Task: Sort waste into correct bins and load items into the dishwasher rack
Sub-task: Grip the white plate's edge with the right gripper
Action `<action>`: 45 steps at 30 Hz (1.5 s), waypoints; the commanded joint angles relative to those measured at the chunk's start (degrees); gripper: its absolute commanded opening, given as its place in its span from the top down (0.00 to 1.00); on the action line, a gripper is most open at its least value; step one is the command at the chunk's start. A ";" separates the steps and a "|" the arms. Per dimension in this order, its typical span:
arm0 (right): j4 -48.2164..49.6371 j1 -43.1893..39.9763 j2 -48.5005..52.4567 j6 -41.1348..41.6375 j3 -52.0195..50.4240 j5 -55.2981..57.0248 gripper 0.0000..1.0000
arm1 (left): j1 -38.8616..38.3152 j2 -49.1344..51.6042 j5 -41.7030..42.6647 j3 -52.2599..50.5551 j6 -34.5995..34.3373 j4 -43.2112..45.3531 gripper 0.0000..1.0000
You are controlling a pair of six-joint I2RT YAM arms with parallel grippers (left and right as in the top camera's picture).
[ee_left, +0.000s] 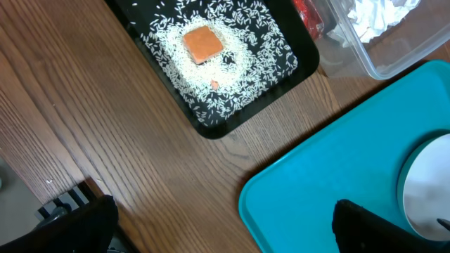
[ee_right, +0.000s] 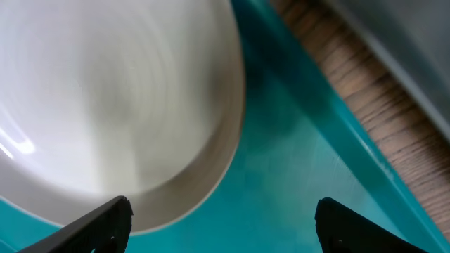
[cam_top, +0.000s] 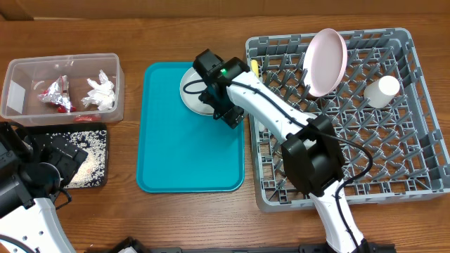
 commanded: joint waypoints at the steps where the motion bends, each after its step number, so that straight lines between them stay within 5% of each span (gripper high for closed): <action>1: 0.46 -0.94 0.20 1.92 -0.52 1.73 0.13 | 0.42 0.09 -0.57 -0.13 -0.79 0.02 0.00; 45: -0.04 3.02 3.69 -8.22 4.00 7.32 0.16 | 0.42 0.09 -0.57 -0.13 -0.79 0.02 0.00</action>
